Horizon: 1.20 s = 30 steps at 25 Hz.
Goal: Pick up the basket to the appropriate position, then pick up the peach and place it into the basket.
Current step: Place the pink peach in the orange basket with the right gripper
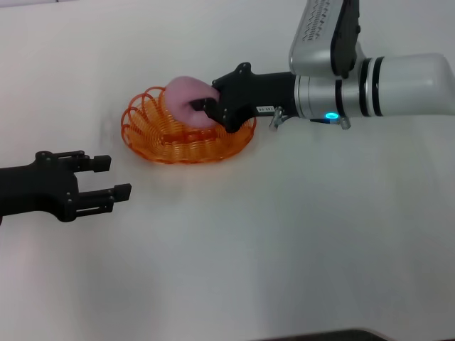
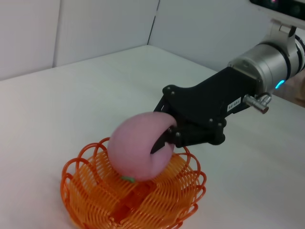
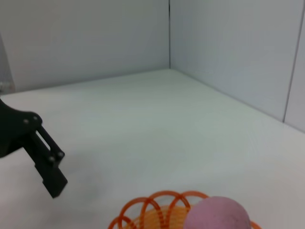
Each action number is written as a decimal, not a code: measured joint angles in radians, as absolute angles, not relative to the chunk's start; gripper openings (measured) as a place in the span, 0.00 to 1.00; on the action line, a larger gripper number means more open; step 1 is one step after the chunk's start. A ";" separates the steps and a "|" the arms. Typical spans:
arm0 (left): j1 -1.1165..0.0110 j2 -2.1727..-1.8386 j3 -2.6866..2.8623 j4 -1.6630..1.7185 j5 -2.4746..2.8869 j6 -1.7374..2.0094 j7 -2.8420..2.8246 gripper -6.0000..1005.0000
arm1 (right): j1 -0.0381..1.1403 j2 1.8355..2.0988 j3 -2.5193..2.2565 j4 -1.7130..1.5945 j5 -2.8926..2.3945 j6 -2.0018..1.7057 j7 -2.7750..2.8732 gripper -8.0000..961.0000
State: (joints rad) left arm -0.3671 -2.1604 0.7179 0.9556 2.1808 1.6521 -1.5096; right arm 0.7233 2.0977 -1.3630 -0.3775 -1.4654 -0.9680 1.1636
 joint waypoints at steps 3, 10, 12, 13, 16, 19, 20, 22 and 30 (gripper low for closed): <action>-0.367 -2.161 0.717 0.956 2.181 1.652 -1.510 0.67 | 0.724 2.097 -1.376 -0.377 -1.465 -0.958 1.174 0.06; -0.370 -2.161 0.718 0.956 2.180 1.652 -1.509 0.67 | 0.725 2.097 -1.408 -0.384 -1.467 -0.960 1.194 0.06; -0.370 -2.161 0.718 0.956 2.180 1.652 -1.509 0.67 | 0.726 2.097 -1.433 -0.397 -1.469 -0.970 1.218 0.08; -0.370 -2.161 0.718 0.955 2.180 1.652 -1.510 0.67 | 0.727 2.097 -1.445 -0.404 -1.469 -0.971 1.227 0.09; -0.371 -2.161 0.718 0.951 2.180 1.652 -1.511 0.67 | 0.730 2.098 -1.458 -0.411 -1.469 -0.964 1.237 0.22; -0.371 -2.161 0.718 0.947 2.180 1.652 -1.511 0.67 | 0.734 2.099 -1.457 -0.411 -1.469 -0.961 1.239 0.32; -0.371 -2.161 0.718 0.946 2.180 1.652 -1.511 0.67 | 0.734 2.098 -1.456 -0.411 -1.469 -0.961 1.240 0.35; -0.369 -2.160 0.718 0.946 2.180 1.652 -1.511 0.67 | 0.735 2.098 -1.456 -0.411 -1.468 -0.961 1.240 0.39; -0.368 -2.160 0.715 0.945 2.180 1.660 -1.512 0.67 | 0.738 2.097 -1.454 -0.414 -1.468 -0.958 1.257 0.59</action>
State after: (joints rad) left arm -0.3681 -2.1598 0.7153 0.9450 2.1798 1.6597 -1.5117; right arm 0.7379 2.0972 -1.4541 -0.4141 -1.4683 -0.9584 1.2570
